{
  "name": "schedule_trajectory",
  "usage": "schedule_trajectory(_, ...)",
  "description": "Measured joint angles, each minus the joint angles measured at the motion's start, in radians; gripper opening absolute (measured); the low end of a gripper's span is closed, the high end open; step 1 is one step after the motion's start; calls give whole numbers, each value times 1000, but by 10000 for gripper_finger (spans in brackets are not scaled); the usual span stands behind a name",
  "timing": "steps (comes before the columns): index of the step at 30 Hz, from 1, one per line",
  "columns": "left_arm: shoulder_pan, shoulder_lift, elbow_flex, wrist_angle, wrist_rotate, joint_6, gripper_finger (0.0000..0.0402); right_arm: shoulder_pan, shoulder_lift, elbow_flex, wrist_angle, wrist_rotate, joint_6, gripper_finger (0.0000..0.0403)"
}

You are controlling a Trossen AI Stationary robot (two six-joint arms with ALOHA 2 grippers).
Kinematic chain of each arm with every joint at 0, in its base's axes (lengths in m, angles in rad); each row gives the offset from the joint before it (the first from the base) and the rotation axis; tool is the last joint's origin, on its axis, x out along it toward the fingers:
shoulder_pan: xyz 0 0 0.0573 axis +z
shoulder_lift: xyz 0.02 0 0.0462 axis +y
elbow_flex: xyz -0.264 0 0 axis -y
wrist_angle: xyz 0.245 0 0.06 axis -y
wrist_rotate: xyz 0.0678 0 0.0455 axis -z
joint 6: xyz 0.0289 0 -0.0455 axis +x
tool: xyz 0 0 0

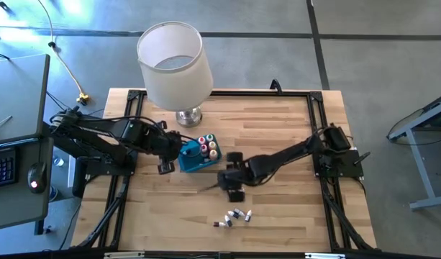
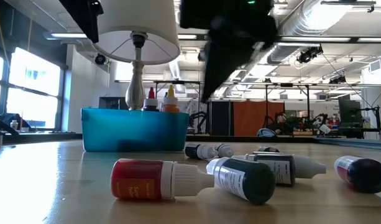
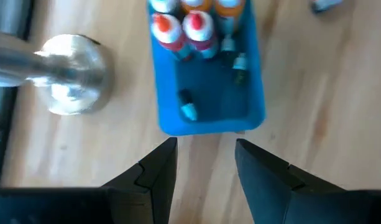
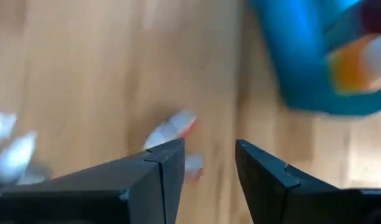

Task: Pick & Place food coloring
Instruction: Put the left small red food coloring bottle into the blue bin

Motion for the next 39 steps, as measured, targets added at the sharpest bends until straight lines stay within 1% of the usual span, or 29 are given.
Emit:
schedule_trajectory(1, 0, 3, 0, 16, 18, 8, 158, 11, 0, -2, -25, -10, -17, 133)
schedule_trajectory(3, 0, 13, 0, 76, 51, 39, 158, 31, -4, -9, -21, -26, -76, 129)
schedule_trajectory(7, -29, 28, 0, 181, 108, 94, 158, 58, -11, -12, -55, -116, -341, 129)
schedule_trajectory(9, -47, 36, -2, 208, 119, 118, 158, 61, -11, -12, -68, -138, -429, 129)
schedule_trajectory(14, -93, 64, -2, 244, 117, 133, 158, 28, -11, -12, -73, -146, -592, 129)
schedule_trajectory(18, -114, 93, -3, 261, 112, 118, 158, -16, 4, -12, -36, -206, -632, 129)
schedule_trajectory(22, -133, 140, -15, 340, 89, 126, 158, -31, 6, -12, -36, -209, -594, 129)
schedule_trajectory(25, -134, 184, -73, 511, 101, 170, 158, -30, 5, -12, -77, -184, -528, 129)
schedule_trajectory(29, -138, 258, -153, 747, 154, 226, 158, -12, 2, -12, -209, -183, -406, 129)
schedule_trajectory(30, -138, 275, -170, 769, 166, 232, 158, -5, 2, -12, -254, -184, -372, 129)
schedule_trajectory(32, -138, 332, -182, 873, 199, 238, 158, 8, 1, -12, -326, -181, -300, 129)
schedule_trajectory(34, -138, 382, -189, 927, 206, 239, 158, 20, 1, -12, -387, -173, -222, 129)
schedule_trajectory(35, -138, 416, -189, 985, 209, 240, 158, 28, 1, -12, -413, -169, -184, 129)
schedule_trajectory(36, -138, 452, -185, 1042, 218, 255, 158, 35, 1, -12, -431, -164, -148, 129)
schedule_trajectory(39, -138, 532, -188, 1081, 242, 393, 158, 59, 0, -12, -478, -147, -88, 129)
